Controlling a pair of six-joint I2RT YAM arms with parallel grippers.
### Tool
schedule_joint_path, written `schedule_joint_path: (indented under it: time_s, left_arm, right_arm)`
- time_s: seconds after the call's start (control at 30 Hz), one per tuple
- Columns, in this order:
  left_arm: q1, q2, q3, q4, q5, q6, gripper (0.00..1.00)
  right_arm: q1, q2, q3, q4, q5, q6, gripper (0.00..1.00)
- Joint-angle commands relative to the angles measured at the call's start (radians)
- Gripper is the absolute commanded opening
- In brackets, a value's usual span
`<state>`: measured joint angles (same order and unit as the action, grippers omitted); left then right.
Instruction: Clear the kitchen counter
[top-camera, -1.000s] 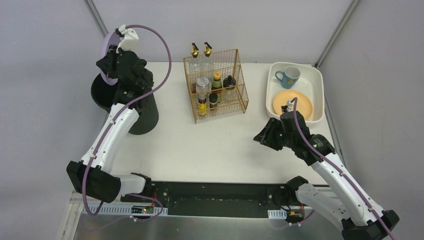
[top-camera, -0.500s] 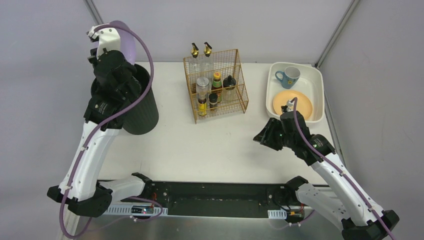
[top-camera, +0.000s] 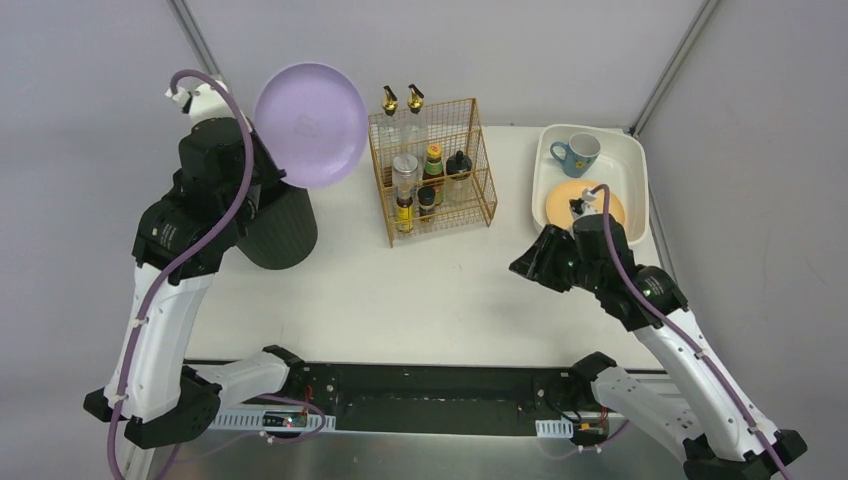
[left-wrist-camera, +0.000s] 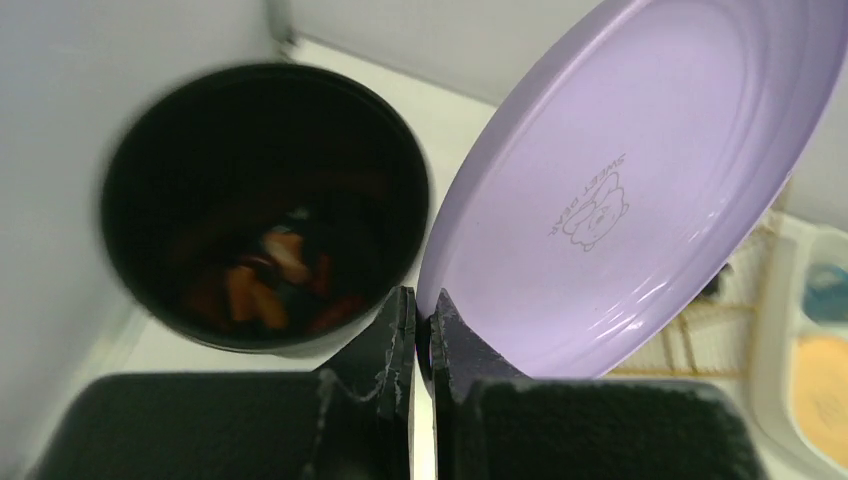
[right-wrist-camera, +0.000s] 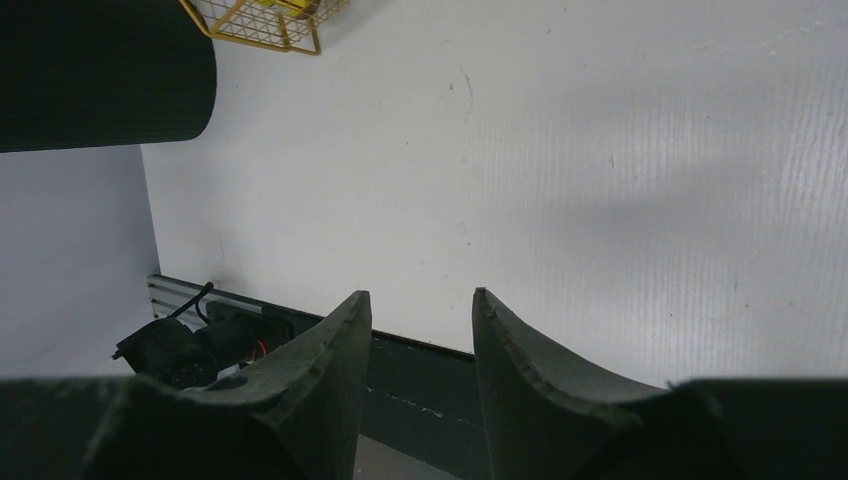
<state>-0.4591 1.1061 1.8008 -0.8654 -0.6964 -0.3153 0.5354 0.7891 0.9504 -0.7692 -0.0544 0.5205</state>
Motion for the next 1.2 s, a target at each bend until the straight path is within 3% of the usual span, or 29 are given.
schedule_joint_path:
  time_s: [0.0, 0.13, 0.57, 0.83, 1.17]
  left_arm:
    - [-0.007, 0.024, -0.048, -0.021, 0.355, -0.221, 0.0]
    - [-0.007, 0.032, -0.106, 0.027, 0.562, -0.284, 0.0]
    - [-0.007, 0.063, -0.276, 0.095, 0.95, -0.414, 0.0]
    - [-0.007, 0.056, -0.369, 0.111, 1.037, -0.441, 0.0]
    - [-0.008, 0.06, -0.459, 0.129, 1.067, -0.442, 0.0]
  right_arm:
    - [-0.004, -0.024, 0.1, 0.0, -0.049, -0.057, 0.45]
    - [-0.003, -0.009, 0.181, 0.009, -0.099, -0.057, 0.46]
    - [-0.002, 0.042, 0.275, 0.125, -0.205, 0.051, 0.55]
    - [0.014, 0.116, 0.306, 0.185, -0.214, 0.109, 0.59]
    - [0.11, 0.223, 0.314, 0.193, -0.116, 0.133, 0.57]
